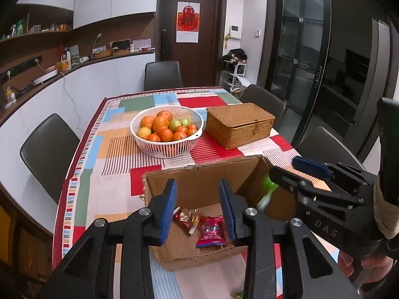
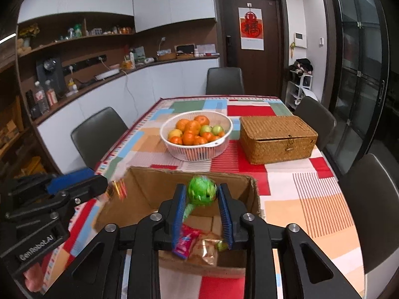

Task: Organize snacks
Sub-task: 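Carry the candy and lollipop over the box and lower them inside, then grasp the DENMAS cheese ball packet with the left gripper while the right grasps the silver stick packet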

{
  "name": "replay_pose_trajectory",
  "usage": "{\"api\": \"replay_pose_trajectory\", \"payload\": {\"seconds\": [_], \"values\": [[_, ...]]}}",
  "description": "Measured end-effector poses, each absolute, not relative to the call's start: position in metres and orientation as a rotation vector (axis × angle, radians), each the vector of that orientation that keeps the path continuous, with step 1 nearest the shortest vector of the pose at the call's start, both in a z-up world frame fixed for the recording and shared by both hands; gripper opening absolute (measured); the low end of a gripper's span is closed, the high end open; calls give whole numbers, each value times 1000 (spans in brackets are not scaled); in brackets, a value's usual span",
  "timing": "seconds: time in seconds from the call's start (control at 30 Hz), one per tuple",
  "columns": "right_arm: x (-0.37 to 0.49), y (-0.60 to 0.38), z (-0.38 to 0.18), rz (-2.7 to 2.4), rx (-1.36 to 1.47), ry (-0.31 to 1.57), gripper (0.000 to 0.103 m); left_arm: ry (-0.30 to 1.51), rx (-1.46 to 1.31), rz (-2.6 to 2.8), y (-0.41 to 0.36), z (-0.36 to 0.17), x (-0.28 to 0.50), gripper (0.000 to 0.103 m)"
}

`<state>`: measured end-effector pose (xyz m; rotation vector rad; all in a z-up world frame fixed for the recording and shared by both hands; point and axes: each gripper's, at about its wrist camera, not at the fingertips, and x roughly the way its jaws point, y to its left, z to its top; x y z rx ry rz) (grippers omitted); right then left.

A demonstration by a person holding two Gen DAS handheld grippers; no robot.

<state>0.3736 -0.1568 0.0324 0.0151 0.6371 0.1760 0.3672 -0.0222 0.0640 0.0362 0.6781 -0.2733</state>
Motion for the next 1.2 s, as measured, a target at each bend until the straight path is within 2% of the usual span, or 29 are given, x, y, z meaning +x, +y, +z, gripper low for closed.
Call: {"api": "replay_pose_trajectory", "payload": {"seconds": [0.07, 0.37, 0.63, 1.2], "values": [[373, -159, 29, 168, 18, 644, 48, 667, 49, -255, -21, 64, 361, 38], [325, -149, 29, 232, -12, 595, 48, 579, 95, -216, -12, 73, 304, 41], [274, -132, 23, 320, -23, 588, 48, 571, 150, -183, 0, 74, 253, 47], [228, -88, -37, 482, -134, 743, 48, 713, 188, -179, 27, 7, 187, 50]]}}
